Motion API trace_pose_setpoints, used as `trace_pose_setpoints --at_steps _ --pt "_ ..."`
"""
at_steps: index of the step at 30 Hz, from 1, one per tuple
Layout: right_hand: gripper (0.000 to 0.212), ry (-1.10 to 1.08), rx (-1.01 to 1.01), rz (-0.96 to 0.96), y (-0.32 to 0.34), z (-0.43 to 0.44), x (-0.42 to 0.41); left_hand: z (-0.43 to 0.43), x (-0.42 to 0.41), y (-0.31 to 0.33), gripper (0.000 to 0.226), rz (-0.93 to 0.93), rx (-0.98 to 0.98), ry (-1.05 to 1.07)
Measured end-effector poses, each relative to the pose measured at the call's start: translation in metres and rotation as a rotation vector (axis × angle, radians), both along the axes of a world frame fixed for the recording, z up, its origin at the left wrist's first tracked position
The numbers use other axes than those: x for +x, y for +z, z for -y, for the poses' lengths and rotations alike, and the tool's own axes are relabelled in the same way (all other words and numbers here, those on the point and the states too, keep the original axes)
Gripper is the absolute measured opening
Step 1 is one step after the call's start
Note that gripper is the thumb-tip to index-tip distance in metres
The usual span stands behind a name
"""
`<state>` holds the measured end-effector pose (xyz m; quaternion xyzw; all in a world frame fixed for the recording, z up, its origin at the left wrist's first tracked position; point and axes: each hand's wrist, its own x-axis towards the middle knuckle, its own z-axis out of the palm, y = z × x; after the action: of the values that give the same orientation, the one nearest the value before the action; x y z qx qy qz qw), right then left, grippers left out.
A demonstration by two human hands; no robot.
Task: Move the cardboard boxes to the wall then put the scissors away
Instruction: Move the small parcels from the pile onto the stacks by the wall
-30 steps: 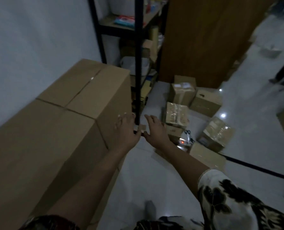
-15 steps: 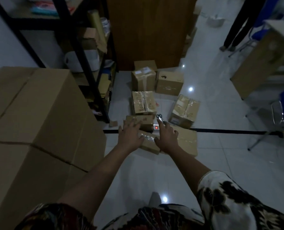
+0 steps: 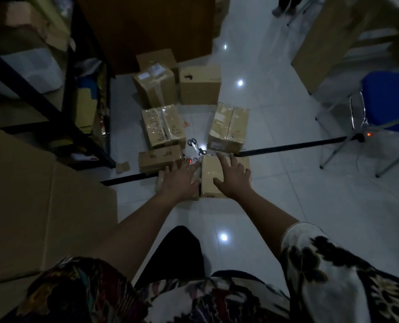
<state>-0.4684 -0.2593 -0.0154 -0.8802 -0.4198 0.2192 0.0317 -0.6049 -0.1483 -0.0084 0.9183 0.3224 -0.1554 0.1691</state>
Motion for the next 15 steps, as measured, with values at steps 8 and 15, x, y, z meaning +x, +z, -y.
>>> trace_pose_setpoints --at_steps 8,15 --pt "0.084 -0.136 -0.094 -0.132 -0.061 -0.026 0.062 -0.054 0.074 -0.058 0.066 -0.146 -0.061 -0.112" --pt "0.083 -0.187 -0.180 -0.185 -0.128 -0.046 0.118 -0.092 0.121 -0.137 0.068 -0.281 -0.142 -0.210"
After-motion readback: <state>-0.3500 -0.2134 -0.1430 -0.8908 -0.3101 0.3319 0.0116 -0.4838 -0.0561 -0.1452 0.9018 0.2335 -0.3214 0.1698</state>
